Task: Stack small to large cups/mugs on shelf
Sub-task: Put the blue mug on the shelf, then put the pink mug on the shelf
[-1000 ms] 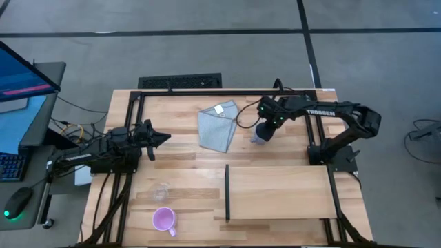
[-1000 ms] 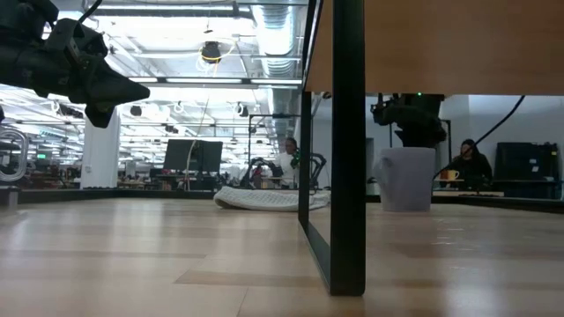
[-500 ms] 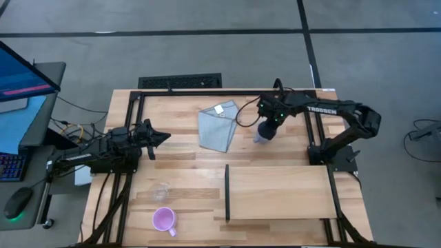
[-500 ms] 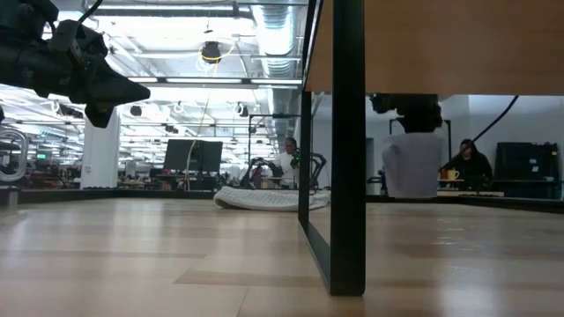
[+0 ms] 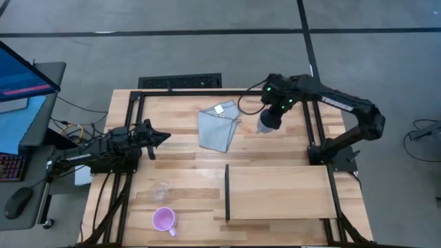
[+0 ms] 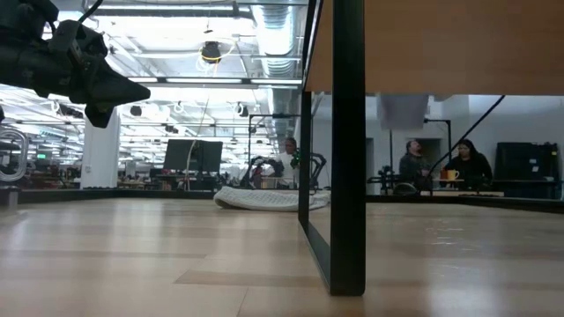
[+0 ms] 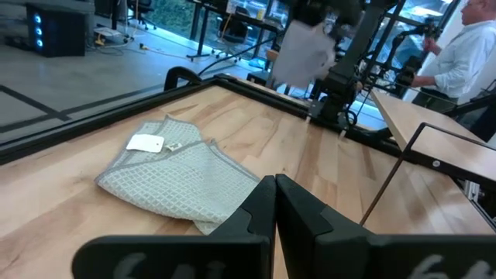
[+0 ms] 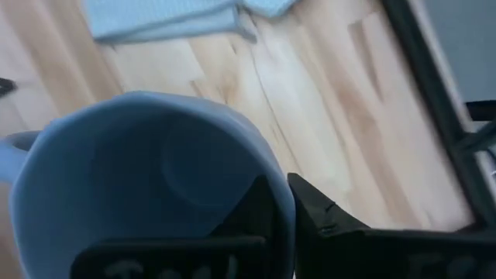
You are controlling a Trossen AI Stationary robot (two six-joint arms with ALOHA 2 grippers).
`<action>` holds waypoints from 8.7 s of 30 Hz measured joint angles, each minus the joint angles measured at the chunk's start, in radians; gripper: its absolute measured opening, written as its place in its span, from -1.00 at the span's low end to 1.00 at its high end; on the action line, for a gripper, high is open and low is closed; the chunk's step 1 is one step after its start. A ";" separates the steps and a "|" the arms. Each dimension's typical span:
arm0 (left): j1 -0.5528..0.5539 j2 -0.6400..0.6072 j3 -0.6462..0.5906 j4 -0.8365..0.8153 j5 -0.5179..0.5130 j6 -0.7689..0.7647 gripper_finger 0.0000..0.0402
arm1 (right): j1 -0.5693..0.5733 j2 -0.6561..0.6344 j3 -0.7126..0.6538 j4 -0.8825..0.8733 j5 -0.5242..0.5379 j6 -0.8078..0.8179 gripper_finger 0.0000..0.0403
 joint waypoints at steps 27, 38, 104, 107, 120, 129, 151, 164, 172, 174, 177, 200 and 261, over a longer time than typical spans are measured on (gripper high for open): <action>0.000 0.000 0.000 -0.004 -0.001 0.002 -1.00 | 0.530 -0.167 0.250 -0.287 -0.104 0.565 -0.86; 0.000 0.000 0.001 -0.006 -0.002 0.003 -1.00 | 0.891 -0.165 0.122 -0.286 -0.039 1.054 -0.86; 0.000 0.000 0.000 -0.001 -0.116 0.019 -1.00 | 1.530 -0.216 -0.125 -0.285 -0.020 2.099 -0.86; 0.000 0.000 0.000 0.000 -0.118 0.019 -1.00 | 1.529 -0.216 -0.126 -0.283 -0.023 2.099 -0.85; 0.000 0.000 0.000 0.000 -0.120 0.019 -1.00 | 1.529 -0.215 -0.129 -0.228 -0.045 2.092 -0.79; 0.000 0.000 0.000 0.000 -0.119 0.019 -1.00 | 1.529 -0.215 -0.129 -0.219 -0.040 2.097 -0.73; 0.000 0.000 0.000 0.001 -0.132 0.019 -1.00 | 1.529 -0.216 -0.128 -0.223 -0.047 2.129 -0.71; 0.000 0.000 0.000 0.001 -0.134 0.019 -1.00 | 1.529 -0.217 -0.128 -0.215 -0.053 2.122 -0.14; 0.000 0.000 0.000 0.001 -0.134 0.019 -1.00 | 1.529 -0.217 -0.127 -0.165 -0.054 2.115 0.10; 0.000 0.000 0.000 0.001 -0.134 0.019 -1.00 | 1.529 -0.217 -0.127 -0.166 -0.054 2.114 0.12; 0.000 0.000 0.000 0.001 -0.134 0.019 -1.00 | 1.529 -0.217 -0.127 -0.166 -0.054 2.114 0.12; 0.000 0.000 0.000 0.000 -0.134 0.037 -1.00 | 1.300 -0.252 0.097 -0.287 0.021 1.759 -0.05; 0.000 0.000 0.000 0.001 -0.142 -0.043 -1.00 | -0.105 -0.855 -0.909 0.954 -0.031 0.159 -0.71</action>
